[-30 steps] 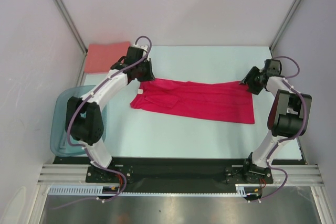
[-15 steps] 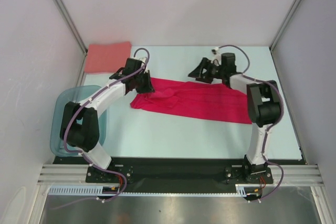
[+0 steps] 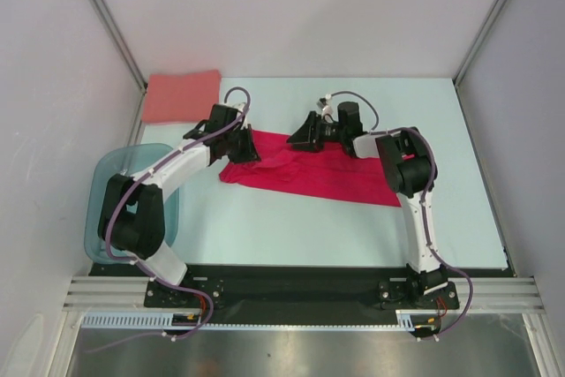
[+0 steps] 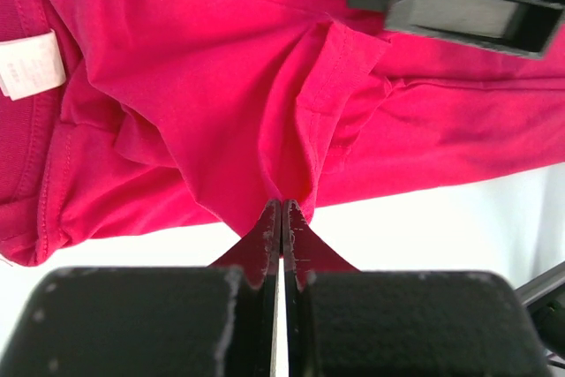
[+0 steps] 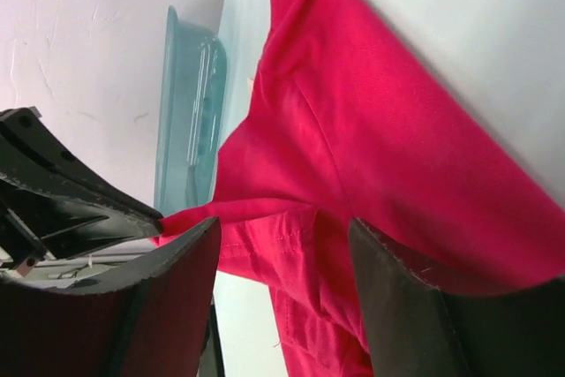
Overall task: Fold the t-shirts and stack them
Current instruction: Fold the tshirt
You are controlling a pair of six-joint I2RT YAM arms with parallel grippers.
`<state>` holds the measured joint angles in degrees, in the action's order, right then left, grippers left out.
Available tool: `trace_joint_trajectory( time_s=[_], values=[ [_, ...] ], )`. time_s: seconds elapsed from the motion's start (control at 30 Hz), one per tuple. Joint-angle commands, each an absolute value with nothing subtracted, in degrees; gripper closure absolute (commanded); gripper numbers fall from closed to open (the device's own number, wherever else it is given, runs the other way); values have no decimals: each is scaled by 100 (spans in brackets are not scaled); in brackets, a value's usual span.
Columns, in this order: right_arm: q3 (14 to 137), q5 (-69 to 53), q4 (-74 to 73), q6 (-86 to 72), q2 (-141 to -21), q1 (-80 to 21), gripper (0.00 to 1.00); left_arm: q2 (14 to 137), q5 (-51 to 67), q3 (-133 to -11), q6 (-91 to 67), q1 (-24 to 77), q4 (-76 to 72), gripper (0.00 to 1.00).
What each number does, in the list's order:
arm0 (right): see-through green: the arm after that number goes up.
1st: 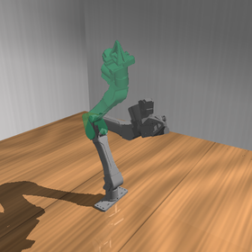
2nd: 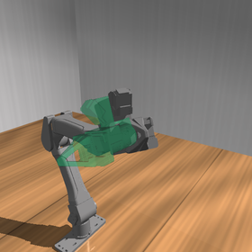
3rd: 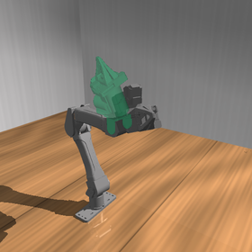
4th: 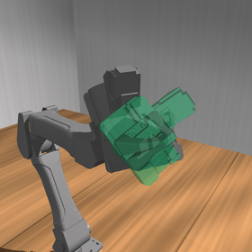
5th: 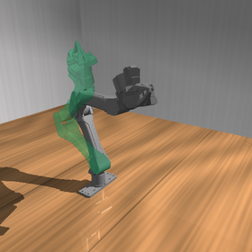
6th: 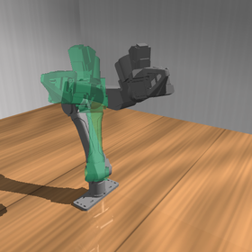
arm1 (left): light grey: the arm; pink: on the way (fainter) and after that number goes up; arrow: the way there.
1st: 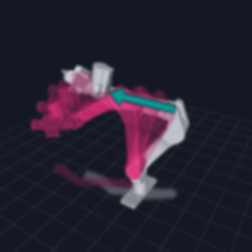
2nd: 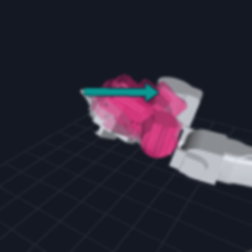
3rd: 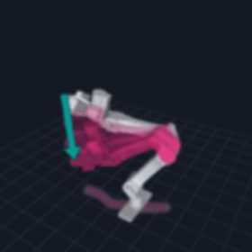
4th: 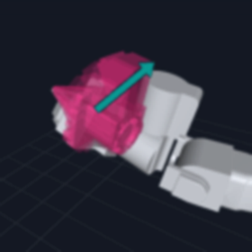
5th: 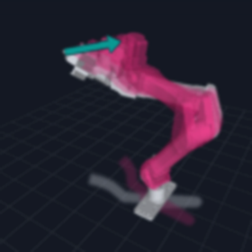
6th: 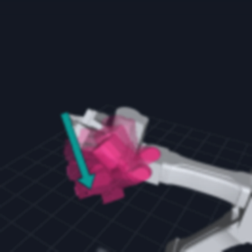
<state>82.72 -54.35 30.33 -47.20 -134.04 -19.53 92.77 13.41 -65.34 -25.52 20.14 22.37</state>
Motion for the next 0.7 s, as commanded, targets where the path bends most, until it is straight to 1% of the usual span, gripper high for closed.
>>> trace_joint_trajectory(
  time_s=[0.0, 0.07, 0.17, 0.2, 0.27, 0.3, 0.37, 0.47, 0.5, 0.57, 0.6, 0.67],
  values=[
    [8595, -5757, 3350, -4791, -13517, -2092, 35, 8930, 1486, -6434, -2637, 2021, 2039, 100],
    [8622, -5757, 3235, -4641, -13588, -2162, 35, 8903, 1494, -6416, -2637, 2013, 2030, 100],
    [8710, -5792, 3103, -4475, -13649, -2285, 38, 8886, 1503, -6425, -2619, 2004, 2021, 100],
    [8788, -5792, 2911, -4369, -13676, -2311, 42, 8877, 1503, -6425, -2628, 2013, 2030, 100],
    [8868, -5766, 2638, -4054, -13711, -2373, 45, 8877, 1494, -6442, -2602, 2004, 2030, 100],
    [8868, -5748, 2463, -3973, -13685, -2382, 50, 8877, 1485, -6451, -2602, 2004, 2039, 100],
    [8807, -5696, 2444, -3851, -13632, -2399, 53, 8877, 1450, -6451, -2593, 2004, 2039, 100],
    [8868, -5652, 1996, -3543, -13553, -2417, 61, 8877, 1441, -6451, -2584, 2013, 2048, 100],
    [8877, -5660, 1804, -3368, -13501, -2426, 67, 8894, 1450, -6442, -2601, 2004, 2048, 100],
    [8833, -5556, 1644, -3270, -13421, -2435, 77, 8895, 1441, -6434, -2601, 2004, 2039, 100],
    [8798, -5520, 1557, -3200, -13369, -2426, 83, 8895, 1424, -6434, -2602, 2004, 2048, 100],
    [8641, -5379, 1556, -3199, -13140, -2417, 86, 8895, 1398, -6425, -2619, 2004, 2065, 100]
  ],
)
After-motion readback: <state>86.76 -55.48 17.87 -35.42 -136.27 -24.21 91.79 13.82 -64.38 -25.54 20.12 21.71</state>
